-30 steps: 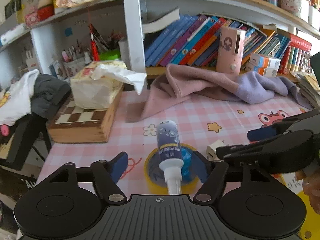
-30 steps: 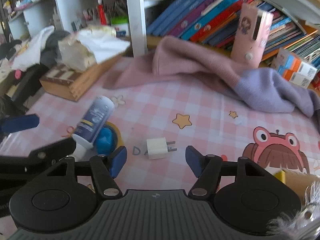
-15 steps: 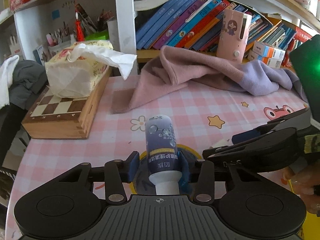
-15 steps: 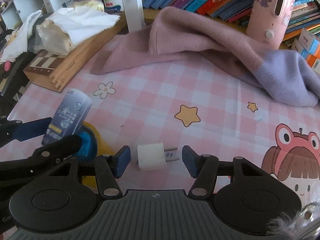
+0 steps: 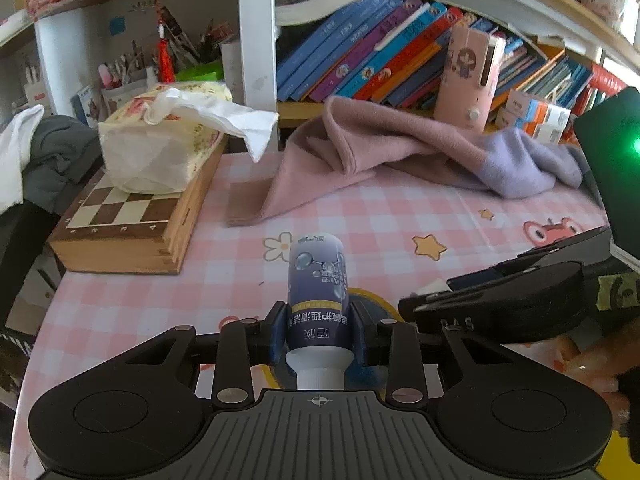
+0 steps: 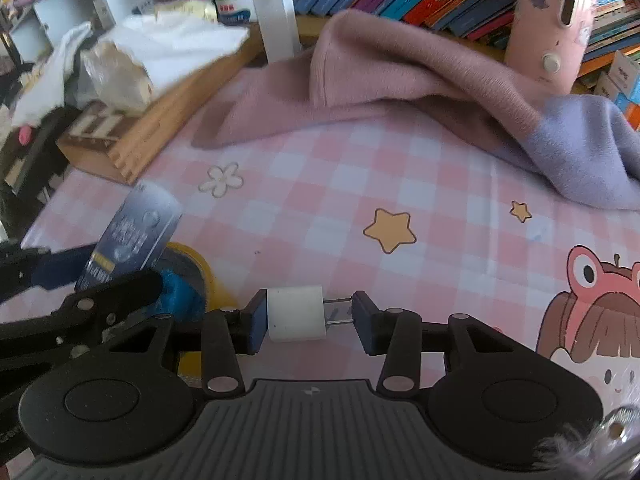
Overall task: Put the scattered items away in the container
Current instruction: 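Lift and carry the spray bottle and charger toward the yellow box with both tools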
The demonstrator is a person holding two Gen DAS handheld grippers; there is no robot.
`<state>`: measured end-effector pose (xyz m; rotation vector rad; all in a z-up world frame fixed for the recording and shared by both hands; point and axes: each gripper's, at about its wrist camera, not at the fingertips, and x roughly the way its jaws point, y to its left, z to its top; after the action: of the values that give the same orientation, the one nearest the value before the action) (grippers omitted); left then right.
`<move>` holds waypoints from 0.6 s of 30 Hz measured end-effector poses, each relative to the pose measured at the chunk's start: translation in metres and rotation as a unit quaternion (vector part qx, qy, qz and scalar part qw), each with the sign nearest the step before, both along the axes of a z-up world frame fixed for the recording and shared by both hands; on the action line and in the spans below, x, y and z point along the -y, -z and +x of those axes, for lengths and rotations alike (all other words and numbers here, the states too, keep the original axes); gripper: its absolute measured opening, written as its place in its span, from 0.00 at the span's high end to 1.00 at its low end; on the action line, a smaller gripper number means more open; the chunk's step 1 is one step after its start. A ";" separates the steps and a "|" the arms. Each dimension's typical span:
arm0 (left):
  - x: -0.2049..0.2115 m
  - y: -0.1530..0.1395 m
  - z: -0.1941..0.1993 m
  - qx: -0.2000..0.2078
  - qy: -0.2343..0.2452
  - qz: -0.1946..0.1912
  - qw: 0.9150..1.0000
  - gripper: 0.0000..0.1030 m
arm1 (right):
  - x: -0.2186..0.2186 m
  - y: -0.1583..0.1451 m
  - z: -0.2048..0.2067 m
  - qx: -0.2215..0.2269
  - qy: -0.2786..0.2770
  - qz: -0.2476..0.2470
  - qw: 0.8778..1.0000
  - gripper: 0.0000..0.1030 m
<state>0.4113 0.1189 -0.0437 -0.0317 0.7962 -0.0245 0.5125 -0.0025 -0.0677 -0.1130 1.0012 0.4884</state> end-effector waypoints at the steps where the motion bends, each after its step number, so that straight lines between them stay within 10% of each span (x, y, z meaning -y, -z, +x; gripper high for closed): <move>1: -0.001 -0.003 -0.003 0.003 -0.001 -0.003 1.000 0.70 | 0.001 -0.003 -0.002 0.003 0.001 0.003 1.000 0.59; 18: 0.000 -0.045 -0.075 0.037 -0.002 -0.051 0.998 0.70 | 0.025 -0.063 -0.072 0.048 0.007 0.053 0.997 0.59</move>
<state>0.3364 0.1192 0.0015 -0.1285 0.7198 -0.0620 0.4404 -0.0275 -0.0042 -0.0339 0.8789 0.5180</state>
